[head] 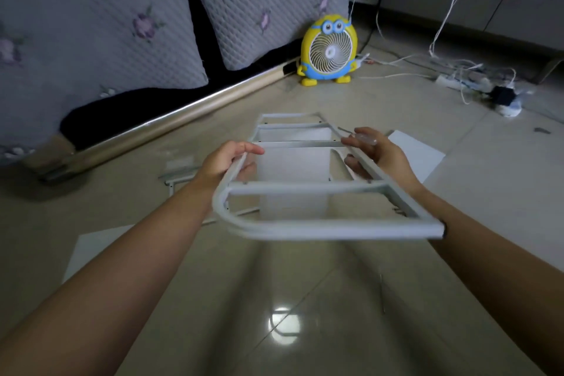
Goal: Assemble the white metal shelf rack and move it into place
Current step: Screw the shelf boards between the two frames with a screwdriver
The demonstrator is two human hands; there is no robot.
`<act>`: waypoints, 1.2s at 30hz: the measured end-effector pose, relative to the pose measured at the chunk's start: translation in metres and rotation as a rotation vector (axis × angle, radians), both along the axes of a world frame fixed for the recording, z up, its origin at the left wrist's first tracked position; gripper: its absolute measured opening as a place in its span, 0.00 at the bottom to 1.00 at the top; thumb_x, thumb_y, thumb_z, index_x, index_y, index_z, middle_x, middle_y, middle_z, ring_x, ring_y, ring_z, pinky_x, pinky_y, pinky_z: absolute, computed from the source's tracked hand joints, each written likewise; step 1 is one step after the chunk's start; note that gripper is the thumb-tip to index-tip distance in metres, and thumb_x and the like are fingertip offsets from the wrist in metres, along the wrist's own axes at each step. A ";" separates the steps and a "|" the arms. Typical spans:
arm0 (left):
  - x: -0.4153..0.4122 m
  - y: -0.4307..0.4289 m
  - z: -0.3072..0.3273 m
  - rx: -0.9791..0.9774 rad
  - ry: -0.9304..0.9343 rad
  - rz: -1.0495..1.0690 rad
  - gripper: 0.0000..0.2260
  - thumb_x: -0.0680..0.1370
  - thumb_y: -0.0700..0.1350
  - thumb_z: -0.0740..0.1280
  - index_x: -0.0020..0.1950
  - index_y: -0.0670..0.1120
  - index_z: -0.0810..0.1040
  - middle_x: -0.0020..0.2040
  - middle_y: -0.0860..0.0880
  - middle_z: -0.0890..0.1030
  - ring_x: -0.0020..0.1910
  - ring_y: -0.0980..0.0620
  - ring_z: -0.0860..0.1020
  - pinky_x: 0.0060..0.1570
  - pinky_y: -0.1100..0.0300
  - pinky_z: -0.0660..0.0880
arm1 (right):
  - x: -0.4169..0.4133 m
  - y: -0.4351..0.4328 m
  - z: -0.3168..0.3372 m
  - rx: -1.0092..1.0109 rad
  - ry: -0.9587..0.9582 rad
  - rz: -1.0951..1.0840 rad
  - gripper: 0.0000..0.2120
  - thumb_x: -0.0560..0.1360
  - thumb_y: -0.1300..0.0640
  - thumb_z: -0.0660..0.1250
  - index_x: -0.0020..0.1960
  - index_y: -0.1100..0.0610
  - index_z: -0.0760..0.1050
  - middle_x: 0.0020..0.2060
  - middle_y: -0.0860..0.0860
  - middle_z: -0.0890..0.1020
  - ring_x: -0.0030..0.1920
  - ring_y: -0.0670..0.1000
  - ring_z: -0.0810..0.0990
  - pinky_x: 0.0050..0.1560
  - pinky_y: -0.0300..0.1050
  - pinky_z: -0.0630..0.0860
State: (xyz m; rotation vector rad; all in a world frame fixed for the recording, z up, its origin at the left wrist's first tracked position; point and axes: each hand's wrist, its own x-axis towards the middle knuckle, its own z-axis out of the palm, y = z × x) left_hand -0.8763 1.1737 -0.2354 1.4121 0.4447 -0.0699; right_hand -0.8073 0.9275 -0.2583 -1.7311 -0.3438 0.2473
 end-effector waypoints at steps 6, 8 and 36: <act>0.013 -0.021 0.022 -0.111 -0.177 0.121 0.19 0.82 0.51 0.48 0.38 0.46 0.70 0.33 0.53 0.77 0.40 0.59 0.75 0.53 0.61 0.69 | 0.023 0.022 0.010 0.001 -0.155 -0.267 0.09 0.70 0.63 0.70 0.45 0.54 0.71 0.43 0.54 0.79 0.45 0.50 0.77 0.47 0.43 0.73; 0.019 -0.025 0.025 -0.149 -0.178 0.188 0.18 0.82 0.53 0.48 0.39 0.48 0.70 0.32 0.52 0.78 0.44 0.53 0.74 0.60 0.59 0.67 | 0.026 0.027 0.011 -0.034 -0.147 -0.313 0.06 0.70 0.57 0.67 0.37 0.59 0.72 0.34 0.54 0.76 0.37 0.50 0.73 0.41 0.47 0.69; 0.079 -0.083 0.057 -0.516 -0.012 0.292 0.14 0.76 0.32 0.47 0.33 0.45 0.63 0.15 0.53 0.63 0.12 0.60 0.60 0.12 0.71 0.52 | 0.015 -0.056 0.122 0.262 0.187 -0.248 0.18 0.71 0.61 0.62 0.60 0.61 0.70 0.55 0.55 0.81 0.57 0.53 0.77 0.62 0.48 0.73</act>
